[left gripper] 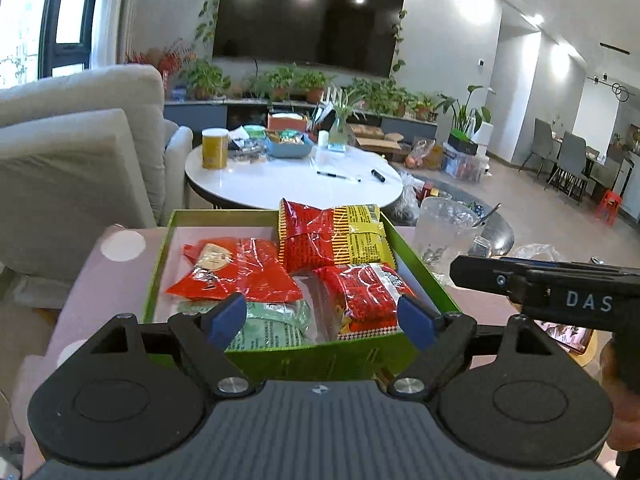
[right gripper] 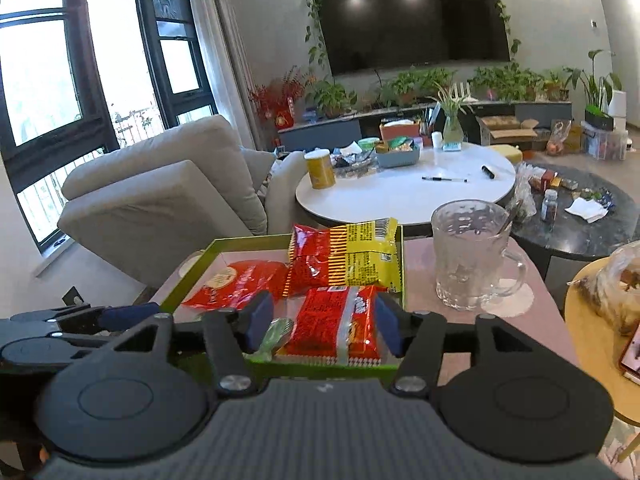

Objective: Organize snacks
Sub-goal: 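Withdraw the right tool from the box back toward the snack pile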

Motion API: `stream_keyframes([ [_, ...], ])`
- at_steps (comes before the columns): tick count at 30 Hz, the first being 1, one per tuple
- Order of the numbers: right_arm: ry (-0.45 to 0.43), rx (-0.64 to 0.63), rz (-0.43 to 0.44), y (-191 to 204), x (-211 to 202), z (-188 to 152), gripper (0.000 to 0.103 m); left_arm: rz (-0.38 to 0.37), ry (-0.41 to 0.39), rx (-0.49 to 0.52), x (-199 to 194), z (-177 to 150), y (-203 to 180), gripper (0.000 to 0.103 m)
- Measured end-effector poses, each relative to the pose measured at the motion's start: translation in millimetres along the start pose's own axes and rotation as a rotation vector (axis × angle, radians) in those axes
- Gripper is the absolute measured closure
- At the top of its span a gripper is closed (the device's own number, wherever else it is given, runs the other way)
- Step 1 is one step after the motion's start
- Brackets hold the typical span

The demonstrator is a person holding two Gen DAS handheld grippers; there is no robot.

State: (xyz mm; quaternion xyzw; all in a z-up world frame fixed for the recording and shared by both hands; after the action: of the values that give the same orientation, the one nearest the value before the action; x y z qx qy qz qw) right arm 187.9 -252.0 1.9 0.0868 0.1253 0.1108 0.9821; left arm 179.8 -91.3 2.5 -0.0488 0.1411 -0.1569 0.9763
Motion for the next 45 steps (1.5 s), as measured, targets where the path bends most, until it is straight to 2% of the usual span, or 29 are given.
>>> stream_keyframes([
  [4, -0.017, -0.007, -0.008, 10, -18, 2, 0.068, 0.0, -0.027, 0.025, -22, 2, 0, 0.022],
  [7, -0.039, -0.01, -0.013, 16, -29, 3, 0.06, 0.011, -0.048, 0.04, -38, 3, 2, 0.022],
  [11, -0.087, -0.044, -0.022, 28, -46, 6, 0.06, 0.036, -0.074, 0.041, -58, 6, 8, 0.021],
  [14, -0.164, -0.071, 0.001, 39, -62, 9, 0.059, 0.054, -0.092, 0.033, -71, 6, 14, 0.016],
  [17, -0.204, -0.112, -0.045, 47, -72, 8, 0.059, 0.066, -0.102, 0.03, -83, 4, 18, 0.016],
  [22, -0.189, -0.089, -0.086, 50, -78, 7, 0.059, 0.076, -0.127, 0.016, -98, 1, 23, 0.012],
  [25, -0.164, -0.028, -0.091, 49, -78, 4, 0.059, 0.1, -0.137, 0.012, -105, -1, 26, 0.005],
  [29, -0.143, -0.011, -0.113, 50, -79, 0, 0.059, 0.104, -0.153, 0.012, -115, -3, 29, 0.005],
  [34, -0.126, -0.027, -0.088, 61, -86, -7, 0.059, 0.134, -0.163, -0.015, -122, -7, 38, 0.004],
  [45, -0.094, -0.024, -0.072, 69, -95, -21, 0.059, 0.179, -0.193, -0.112, -137, -7, 64, 0.001],
])
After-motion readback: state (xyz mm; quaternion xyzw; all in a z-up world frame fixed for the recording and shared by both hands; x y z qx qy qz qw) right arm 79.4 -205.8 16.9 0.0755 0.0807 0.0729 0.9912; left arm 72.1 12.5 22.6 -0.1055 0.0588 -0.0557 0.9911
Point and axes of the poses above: each gripper's, at about its wrist camera, not at the fingertips, and x roughly the way its jaws point, y to its left, z to its top, the point moved 7 cm from there along x, roughly the way its jaws point, and after that the axes turned 15 degrees about -y, right-handed, at the moved point
